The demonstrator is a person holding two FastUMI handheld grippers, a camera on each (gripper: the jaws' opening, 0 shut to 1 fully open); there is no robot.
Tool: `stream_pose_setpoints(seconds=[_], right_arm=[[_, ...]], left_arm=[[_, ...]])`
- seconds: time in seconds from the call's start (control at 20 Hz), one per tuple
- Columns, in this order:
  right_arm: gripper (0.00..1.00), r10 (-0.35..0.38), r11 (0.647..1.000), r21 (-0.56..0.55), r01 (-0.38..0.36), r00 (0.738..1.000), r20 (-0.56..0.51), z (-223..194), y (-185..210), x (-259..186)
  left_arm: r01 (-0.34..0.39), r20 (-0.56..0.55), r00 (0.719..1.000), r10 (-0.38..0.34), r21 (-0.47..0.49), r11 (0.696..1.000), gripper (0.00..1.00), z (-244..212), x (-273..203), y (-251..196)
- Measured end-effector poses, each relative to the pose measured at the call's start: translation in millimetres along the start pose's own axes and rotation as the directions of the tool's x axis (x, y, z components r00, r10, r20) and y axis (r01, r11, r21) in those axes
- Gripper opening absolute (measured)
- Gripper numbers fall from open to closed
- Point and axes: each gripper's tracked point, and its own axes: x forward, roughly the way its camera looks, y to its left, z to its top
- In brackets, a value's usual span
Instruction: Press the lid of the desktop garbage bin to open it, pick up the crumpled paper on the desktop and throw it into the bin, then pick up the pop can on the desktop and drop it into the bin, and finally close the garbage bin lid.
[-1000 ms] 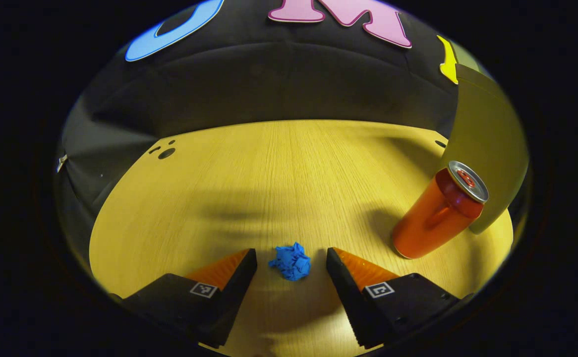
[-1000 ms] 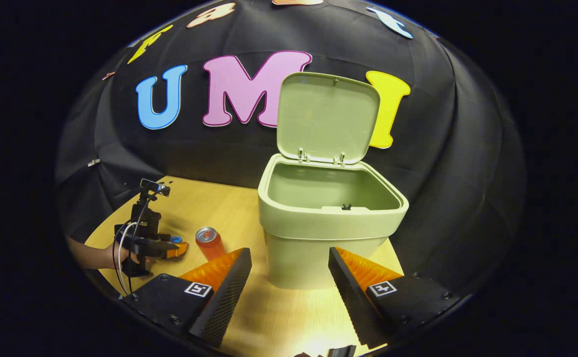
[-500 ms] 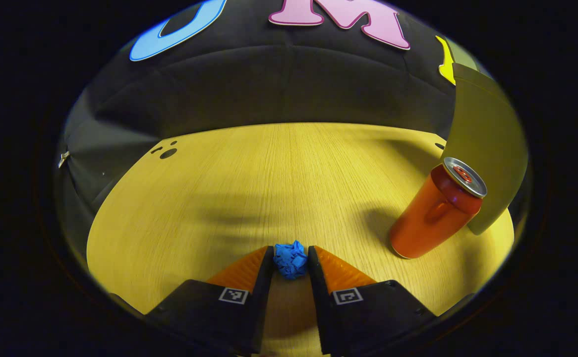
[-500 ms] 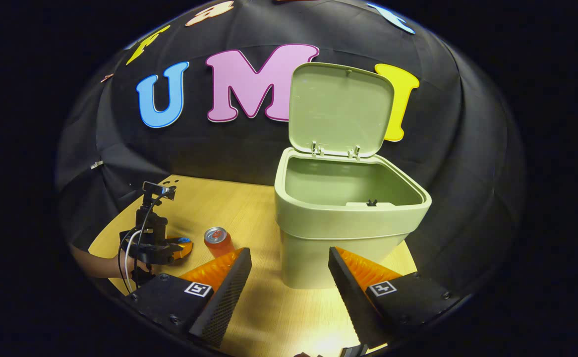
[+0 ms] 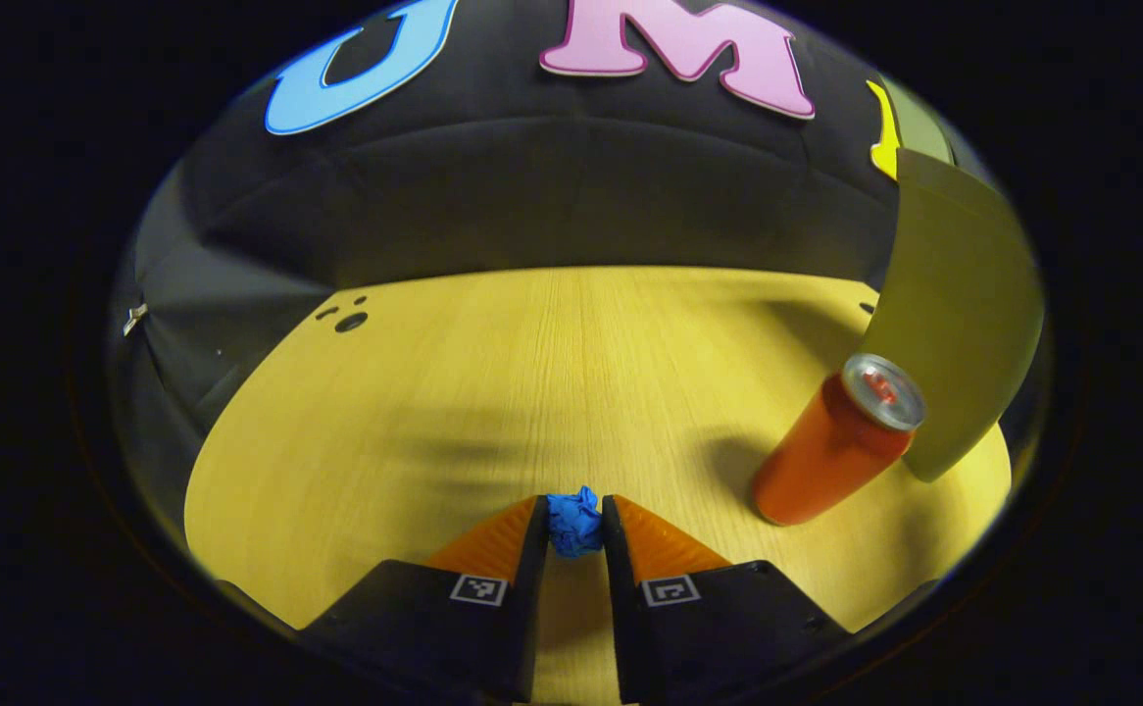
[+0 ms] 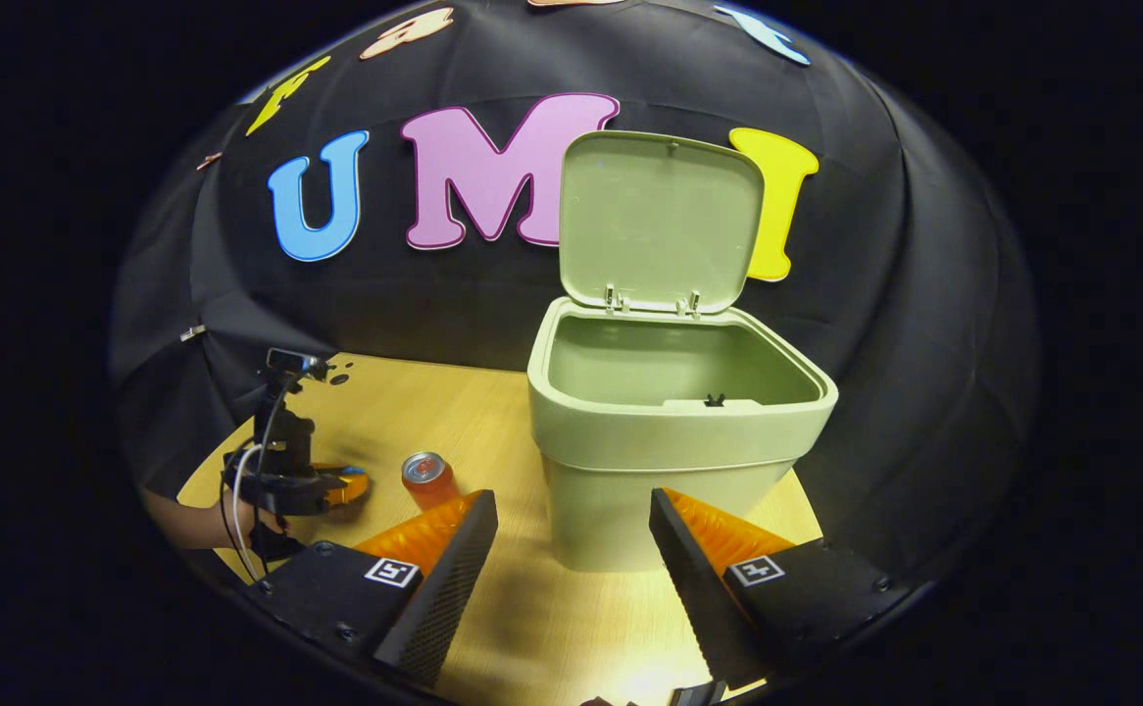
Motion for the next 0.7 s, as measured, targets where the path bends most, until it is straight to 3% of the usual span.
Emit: stream_pose_setpoints(seconds=[0.45,0.7], right_arm=[[0.98,0.014,0.999,0.032,-0.015,1.000,0.025,-12,0,-17],[0.98,0.001,0.999,0.053,-0.003,0.999,0.039,-15,-4,-27]], left_arm=[[0.064,0.204,0.977,-0.064,0.005,0.998,0.35,117,-71,-25],[0.182,0.298,0.938,-0.174,0.001,0.983,0.35,180,-112,-69]])
